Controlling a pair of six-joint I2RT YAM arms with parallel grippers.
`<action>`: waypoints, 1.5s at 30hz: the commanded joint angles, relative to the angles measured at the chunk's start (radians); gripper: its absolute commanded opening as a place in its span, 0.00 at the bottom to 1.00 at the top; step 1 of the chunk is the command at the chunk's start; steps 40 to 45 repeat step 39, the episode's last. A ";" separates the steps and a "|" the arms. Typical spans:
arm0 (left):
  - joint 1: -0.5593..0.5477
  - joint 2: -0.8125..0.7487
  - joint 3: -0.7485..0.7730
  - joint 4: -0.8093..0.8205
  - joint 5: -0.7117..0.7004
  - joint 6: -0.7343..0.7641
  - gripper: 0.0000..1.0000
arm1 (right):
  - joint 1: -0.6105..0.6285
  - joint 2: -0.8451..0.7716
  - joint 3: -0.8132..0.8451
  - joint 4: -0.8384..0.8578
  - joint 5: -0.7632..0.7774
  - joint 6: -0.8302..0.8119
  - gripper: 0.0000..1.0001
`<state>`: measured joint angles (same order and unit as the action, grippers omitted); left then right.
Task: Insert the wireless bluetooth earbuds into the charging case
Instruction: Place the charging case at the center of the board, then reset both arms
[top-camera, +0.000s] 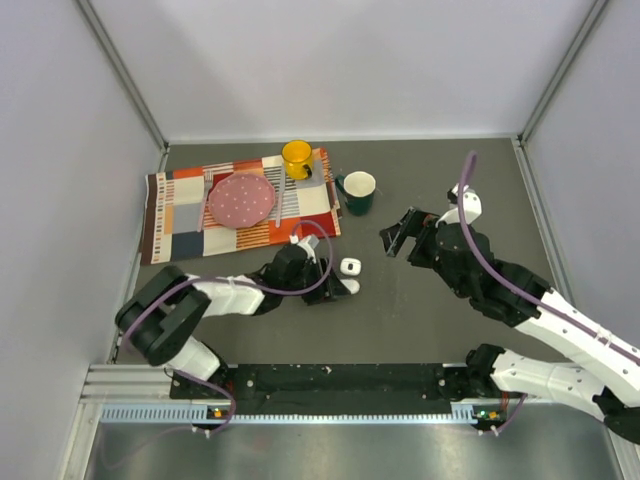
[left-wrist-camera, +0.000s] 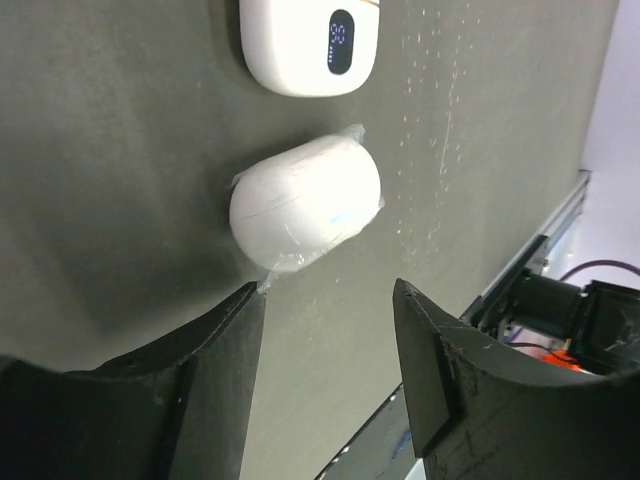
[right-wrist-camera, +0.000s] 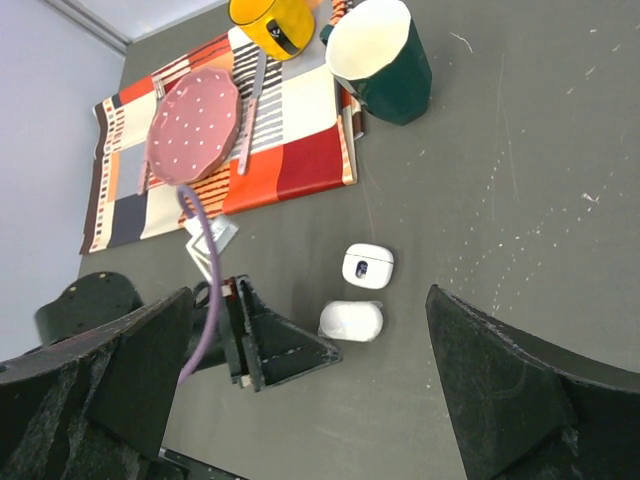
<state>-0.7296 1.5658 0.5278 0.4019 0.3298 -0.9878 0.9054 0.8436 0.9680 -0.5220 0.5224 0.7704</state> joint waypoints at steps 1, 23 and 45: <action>-0.024 -0.185 0.029 -0.265 -0.150 0.161 0.59 | -0.014 0.006 0.006 0.022 0.018 -0.014 0.99; -0.031 -0.731 0.346 -0.748 -0.618 0.490 0.99 | -0.612 0.201 -0.005 0.001 -0.331 -0.255 0.99; -0.030 -0.868 0.400 -0.891 -0.841 0.551 0.99 | -0.639 0.215 -0.303 0.427 0.151 -0.398 0.99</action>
